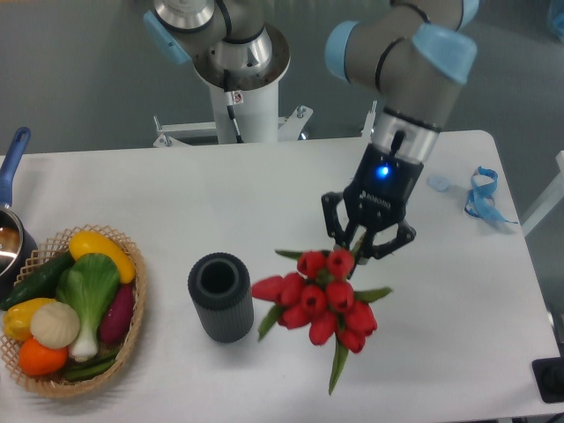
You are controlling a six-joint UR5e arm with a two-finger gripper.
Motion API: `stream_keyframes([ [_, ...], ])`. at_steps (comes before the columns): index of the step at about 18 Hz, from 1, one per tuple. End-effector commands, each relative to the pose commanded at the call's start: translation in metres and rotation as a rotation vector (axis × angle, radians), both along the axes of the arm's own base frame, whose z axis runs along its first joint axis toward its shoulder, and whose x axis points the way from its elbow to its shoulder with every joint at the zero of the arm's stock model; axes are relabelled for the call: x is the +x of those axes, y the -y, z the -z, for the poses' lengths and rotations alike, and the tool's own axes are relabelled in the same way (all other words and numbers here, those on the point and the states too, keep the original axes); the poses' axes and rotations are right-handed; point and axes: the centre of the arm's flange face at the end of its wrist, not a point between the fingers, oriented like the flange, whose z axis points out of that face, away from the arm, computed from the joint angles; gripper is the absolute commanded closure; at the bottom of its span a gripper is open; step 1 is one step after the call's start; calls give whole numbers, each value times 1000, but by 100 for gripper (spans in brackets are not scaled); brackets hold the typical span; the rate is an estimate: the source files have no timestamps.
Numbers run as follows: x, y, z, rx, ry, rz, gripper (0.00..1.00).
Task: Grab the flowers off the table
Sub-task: 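Lift the gripped tulip bunch up off the table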
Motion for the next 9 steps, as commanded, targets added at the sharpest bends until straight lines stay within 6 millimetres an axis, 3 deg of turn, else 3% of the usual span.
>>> stream_keyframes([
  [9, -4, 14, -6, 5, -9, -23, 80],
])
